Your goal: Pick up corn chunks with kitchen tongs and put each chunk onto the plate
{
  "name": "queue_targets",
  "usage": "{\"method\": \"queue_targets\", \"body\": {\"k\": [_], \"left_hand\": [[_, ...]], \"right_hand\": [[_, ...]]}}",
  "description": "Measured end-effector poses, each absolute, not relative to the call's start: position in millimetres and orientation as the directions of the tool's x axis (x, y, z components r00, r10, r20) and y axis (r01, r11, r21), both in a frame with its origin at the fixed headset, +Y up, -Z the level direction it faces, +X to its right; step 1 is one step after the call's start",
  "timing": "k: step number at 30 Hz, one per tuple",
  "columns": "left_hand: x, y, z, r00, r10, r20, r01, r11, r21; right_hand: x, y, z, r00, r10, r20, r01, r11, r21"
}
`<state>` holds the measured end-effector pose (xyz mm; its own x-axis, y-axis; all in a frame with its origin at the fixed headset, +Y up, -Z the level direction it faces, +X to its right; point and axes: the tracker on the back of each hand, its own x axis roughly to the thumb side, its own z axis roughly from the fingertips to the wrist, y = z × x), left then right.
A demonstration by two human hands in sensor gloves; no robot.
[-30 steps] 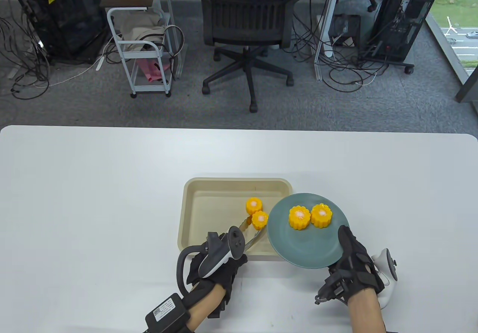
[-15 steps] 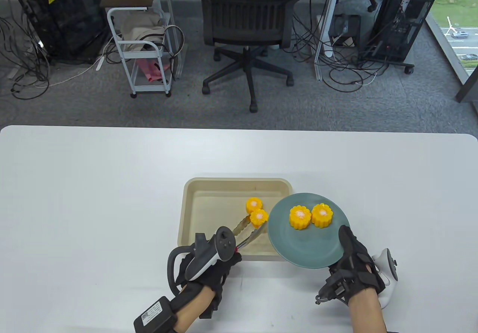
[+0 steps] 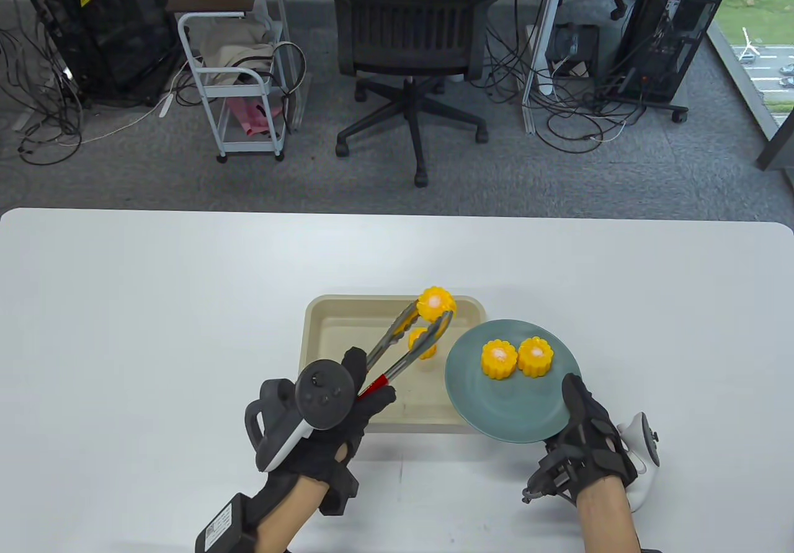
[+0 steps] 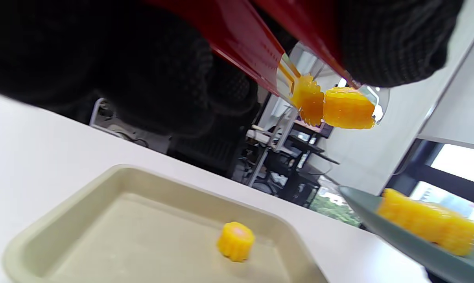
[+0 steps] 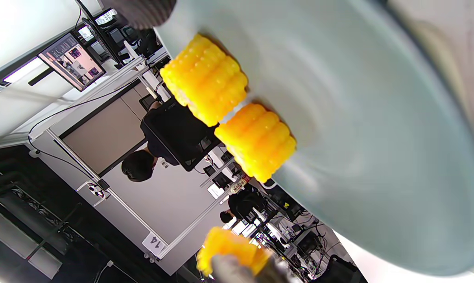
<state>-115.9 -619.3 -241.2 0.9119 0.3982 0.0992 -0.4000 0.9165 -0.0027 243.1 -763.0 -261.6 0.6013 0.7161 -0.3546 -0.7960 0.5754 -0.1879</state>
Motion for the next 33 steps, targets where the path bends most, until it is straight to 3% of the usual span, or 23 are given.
{"method": "queue_targets", "body": {"k": [3,6,16,33], "left_hand": [[-97.8,-611.7,-222.0,0.925,0.338,0.173,-0.35,0.936,0.044],[-78.8,-613.2,-207.3,0.913,0.325,0.247,-0.336,0.942,0.002],[-42.2,-640.6,-201.5,0.909,0.259,0.326,-0.24,0.966,-0.097],[-54.1,-638.6,-209.1,0.864,0.375,0.336,-0.361,0.927,-0.106]], "right_hand": [[244.2,-764.7,-261.7,0.602,0.716,-0.354,-0.796,0.571,-0.199],[244.4,-765.4,-261.6,0.606,0.712,-0.355,-0.793,0.574,-0.204],[243.1,-765.3,-261.3,0.608,0.708,-0.36,-0.791,0.578,-0.199],[240.2,-765.8,-260.8,0.608,0.7,-0.375,-0.79,0.583,-0.19]]}}
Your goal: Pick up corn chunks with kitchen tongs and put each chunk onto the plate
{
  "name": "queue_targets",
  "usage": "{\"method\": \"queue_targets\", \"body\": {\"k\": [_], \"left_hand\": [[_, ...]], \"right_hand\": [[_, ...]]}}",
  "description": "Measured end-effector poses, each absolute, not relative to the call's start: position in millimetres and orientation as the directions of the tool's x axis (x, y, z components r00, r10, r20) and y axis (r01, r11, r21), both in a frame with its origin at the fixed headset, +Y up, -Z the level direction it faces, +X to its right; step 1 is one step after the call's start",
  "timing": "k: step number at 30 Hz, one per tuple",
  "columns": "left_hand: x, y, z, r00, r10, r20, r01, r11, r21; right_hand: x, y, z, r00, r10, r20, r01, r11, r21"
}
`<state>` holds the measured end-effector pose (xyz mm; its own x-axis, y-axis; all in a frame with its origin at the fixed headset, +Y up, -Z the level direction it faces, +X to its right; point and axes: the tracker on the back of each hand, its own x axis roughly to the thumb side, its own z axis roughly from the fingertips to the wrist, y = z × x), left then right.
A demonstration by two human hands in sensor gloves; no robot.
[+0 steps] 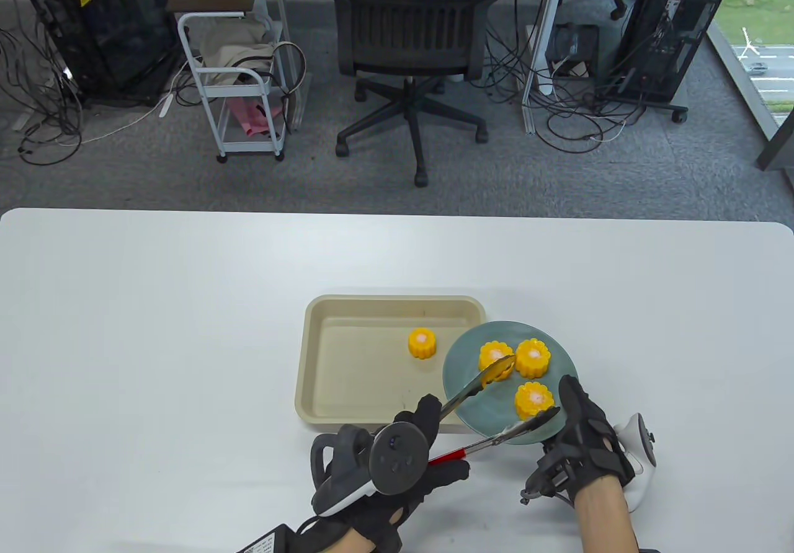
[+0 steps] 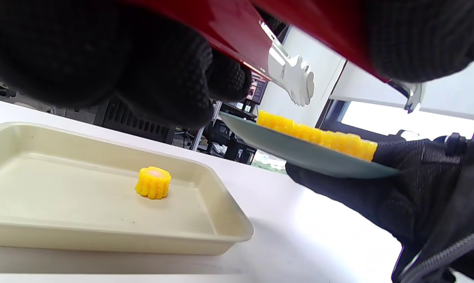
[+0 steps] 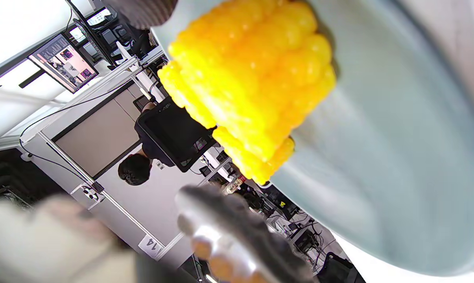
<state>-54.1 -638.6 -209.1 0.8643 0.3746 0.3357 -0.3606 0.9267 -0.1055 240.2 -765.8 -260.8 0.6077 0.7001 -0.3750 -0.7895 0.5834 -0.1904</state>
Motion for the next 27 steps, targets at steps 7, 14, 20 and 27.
{"method": "queue_targets", "body": {"k": [7,14,20,27], "left_hand": [[-71.6,-628.0,-225.4,0.844,0.45,0.292,-0.464,0.886,-0.024],[-103.0,-622.6,-270.5,0.831,0.536,0.15,-0.543,0.84,0.007],[-128.7,-641.3,-298.9,0.814,0.58,0.016,-0.58,0.814,-0.012],[-135.6,-675.8,-314.6,0.85,0.522,-0.07,-0.527,0.846,-0.087]], "right_hand": [[239.5,-766.4,-260.8,0.606,0.701,-0.375,-0.792,0.579,-0.196],[239.5,-766.4,-260.6,0.605,0.702,-0.376,-0.792,0.578,-0.196],[239.5,-766.4,-260.4,0.611,0.697,-0.376,-0.787,0.586,-0.193],[240.4,-767.6,-257.6,0.605,0.702,-0.375,-0.792,0.577,-0.198]]}}
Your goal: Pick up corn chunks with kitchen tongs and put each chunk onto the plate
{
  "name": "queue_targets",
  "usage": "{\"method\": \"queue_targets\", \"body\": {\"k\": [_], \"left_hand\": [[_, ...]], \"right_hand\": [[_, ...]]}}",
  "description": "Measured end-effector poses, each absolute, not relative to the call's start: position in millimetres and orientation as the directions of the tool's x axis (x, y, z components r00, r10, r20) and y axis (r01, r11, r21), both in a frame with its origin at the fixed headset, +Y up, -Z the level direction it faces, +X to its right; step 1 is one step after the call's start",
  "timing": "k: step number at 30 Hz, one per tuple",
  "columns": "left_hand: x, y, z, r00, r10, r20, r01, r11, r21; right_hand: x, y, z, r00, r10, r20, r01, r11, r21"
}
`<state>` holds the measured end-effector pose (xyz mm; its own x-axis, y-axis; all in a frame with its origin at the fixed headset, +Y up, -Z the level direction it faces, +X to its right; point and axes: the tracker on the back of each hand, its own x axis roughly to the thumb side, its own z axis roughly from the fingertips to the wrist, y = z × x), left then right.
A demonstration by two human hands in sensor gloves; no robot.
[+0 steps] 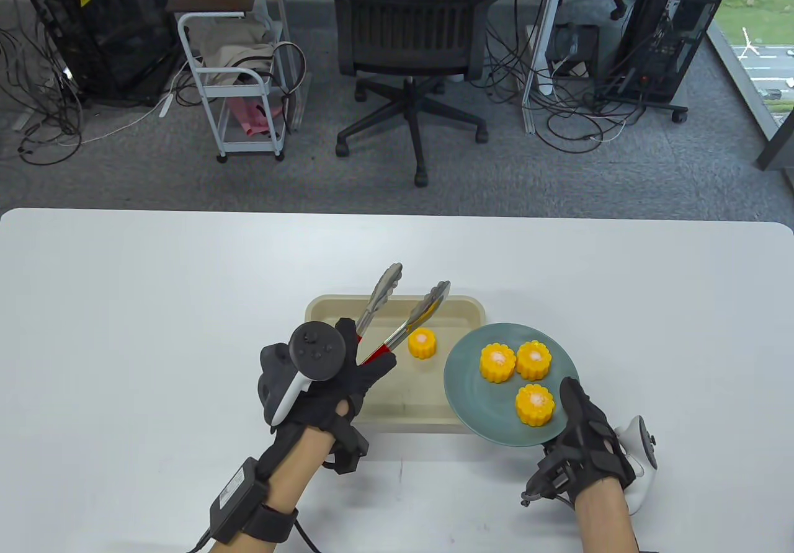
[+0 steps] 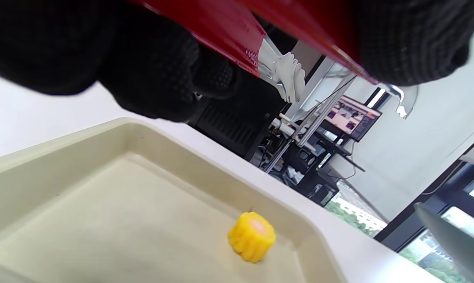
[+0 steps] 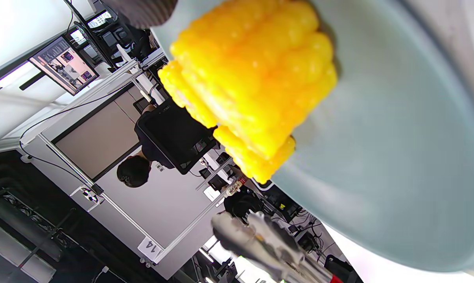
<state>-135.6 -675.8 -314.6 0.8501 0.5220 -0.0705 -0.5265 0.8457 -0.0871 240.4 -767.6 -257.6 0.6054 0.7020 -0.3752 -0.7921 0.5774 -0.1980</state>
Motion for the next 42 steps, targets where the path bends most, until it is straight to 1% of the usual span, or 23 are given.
{"method": "queue_targets", "body": {"k": [5,10,13,19,25,31,35,37,42], "left_hand": [[-133.9,-698.0,-323.5,0.874,0.472,-0.115,-0.485,0.862,-0.149],[-131.1,-715.4,-328.5,0.887,0.444,-0.13,-0.462,0.859,-0.221],[-127.9,-723.7,-330.6,0.905,0.4,-0.144,-0.425,0.872,-0.242],[-119.9,-734.1,-332.7,0.922,0.359,-0.146,-0.387,0.874,-0.294],[-108.2,-739.8,-334.4,0.947,0.294,-0.131,-0.321,0.894,-0.312],[-95.8,-742.7,-334.3,0.971,0.188,-0.144,-0.225,0.923,-0.313],[-92.2,-745.2,-335.8,0.976,0.169,-0.138,-0.204,0.931,-0.301],[-90.8,-746.0,-334.7,0.98,0.148,-0.132,-0.178,0.948,-0.264],[-90.6,-744.8,-333.5,0.984,0.136,-0.111,-0.161,0.954,-0.253]], "right_hand": [[240.6,-767.1,-257.0,0.611,0.694,-0.379,-0.786,0.59,-0.187],[241.1,-766.4,-256.6,0.616,0.693,-0.376,-0.781,0.598,-0.177],[241.8,-765.8,-256.3,0.618,0.694,-0.371,-0.78,0.601,-0.175],[243.2,-766.2,-255.9,0.613,0.7,-0.366,-0.785,0.594,-0.178],[245.6,-768.3,-255.0,0.606,0.706,-0.366,-0.792,0.58,-0.193],[246.5,-768.1,-255.0,0.604,0.707,-0.366,-0.794,0.575,-0.199],[247.9,-769.0,-254.5,0.595,0.716,-0.366,-0.802,0.56,-0.207],[248.6,-769.4,-254.2,0.595,0.715,-0.366,-0.802,0.559,-0.211],[249.0,-769.4,-253.9,0.597,0.715,-0.365,-0.801,0.559,-0.214]]}}
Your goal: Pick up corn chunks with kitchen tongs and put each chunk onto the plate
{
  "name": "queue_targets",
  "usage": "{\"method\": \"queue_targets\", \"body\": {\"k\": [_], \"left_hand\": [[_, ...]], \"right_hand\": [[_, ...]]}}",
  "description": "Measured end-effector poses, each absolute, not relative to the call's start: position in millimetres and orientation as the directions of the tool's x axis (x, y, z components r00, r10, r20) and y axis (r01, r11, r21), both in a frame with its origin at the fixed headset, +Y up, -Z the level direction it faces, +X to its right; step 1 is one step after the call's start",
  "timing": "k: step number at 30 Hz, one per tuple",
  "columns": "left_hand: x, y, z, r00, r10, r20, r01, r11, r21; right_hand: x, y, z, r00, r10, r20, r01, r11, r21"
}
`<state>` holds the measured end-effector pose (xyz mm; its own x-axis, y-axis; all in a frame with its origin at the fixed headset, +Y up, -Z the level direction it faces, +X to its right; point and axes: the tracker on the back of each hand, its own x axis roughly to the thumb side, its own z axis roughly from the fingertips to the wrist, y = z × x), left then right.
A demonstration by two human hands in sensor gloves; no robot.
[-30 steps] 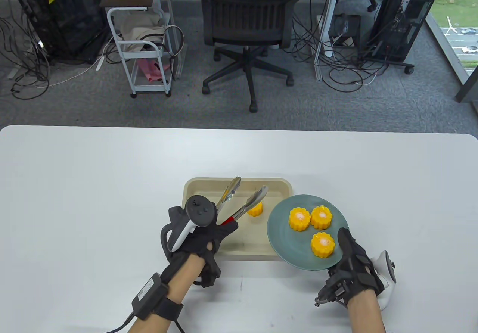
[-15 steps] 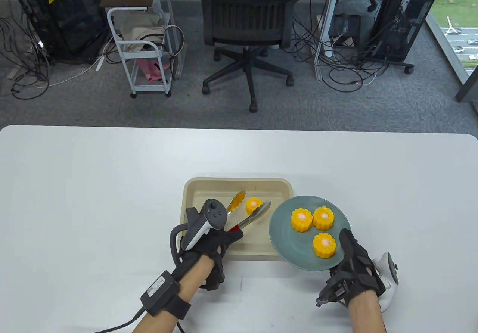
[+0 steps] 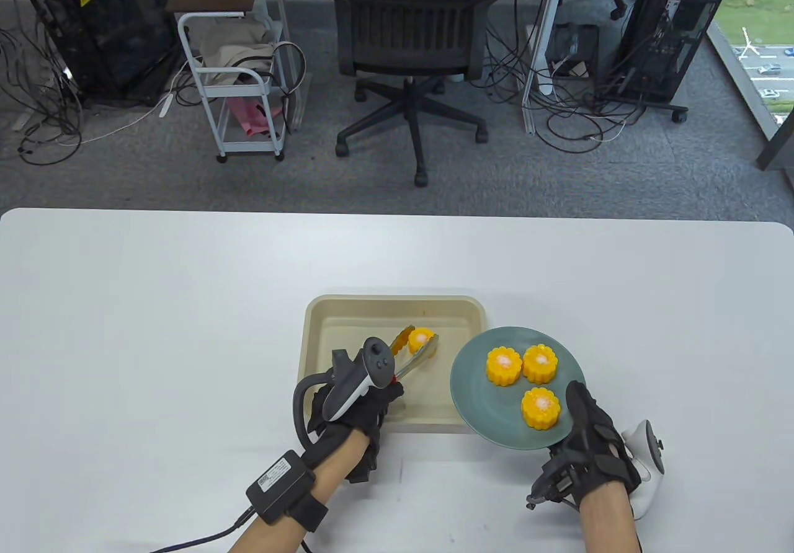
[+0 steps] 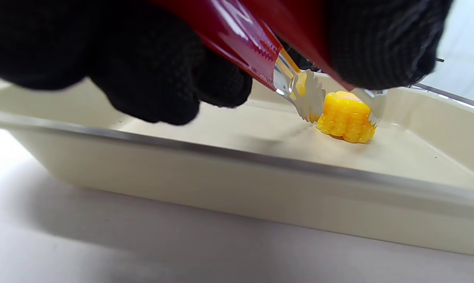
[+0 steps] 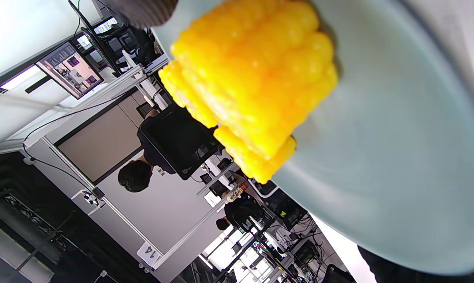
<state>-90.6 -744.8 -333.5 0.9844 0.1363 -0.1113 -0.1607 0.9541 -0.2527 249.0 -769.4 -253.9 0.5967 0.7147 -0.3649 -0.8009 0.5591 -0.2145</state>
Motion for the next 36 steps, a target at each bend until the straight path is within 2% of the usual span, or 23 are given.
{"method": "queue_targets", "body": {"k": [7,14,18,21,27,32,36], "left_hand": [[-103.4,-732.2,-327.6,0.976,0.179,-0.125,-0.203,0.953,-0.223],[-125.2,-703.3,-307.4,0.946,0.303,-0.116,-0.319,0.934,-0.159],[-132.4,-680.3,-291.3,0.92,0.386,-0.067,-0.392,0.913,-0.112],[-128.7,-667.0,-278.7,0.899,0.437,-0.018,-0.436,0.894,-0.103],[-108.0,-641.3,-248.5,0.883,0.452,0.128,-0.445,0.892,-0.077],[-89.4,-641.5,-231.8,0.88,0.436,0.19,-0.411,0.898,-0.157],[-77.9,-643.1,-225.5,0.898,0.384,0.215,-0.36,0.922,-0.142]], "right_hand": [[249.0,-769.3,-254.5,0.599,0.71,-0.37,-0.799,0.562,-0.215],[248.8,-769.5,-256.5,0.61,0.701,-0.369,-0.791,0.567,-0.23],[249.3,-768.6,-257.3,0.623,0.694,-0.361,-0.781,0.576,-0.241],[250.8,-768.5,-258.7,0.629,0.691,-0.355,-0.776,0.58,-0.246],[253.7,-768.1,-260.3,0.634,0.691,-0.347,-0.773,0.578,-0.262],[253.4,-767.8,-260.2,0.639,0.687,-0.345,-0.769,0.585,-0.257],[253.5,-768.4,-260.3,0.633,0.689,-0.352,-0.773,0.581,-0.254]]}}
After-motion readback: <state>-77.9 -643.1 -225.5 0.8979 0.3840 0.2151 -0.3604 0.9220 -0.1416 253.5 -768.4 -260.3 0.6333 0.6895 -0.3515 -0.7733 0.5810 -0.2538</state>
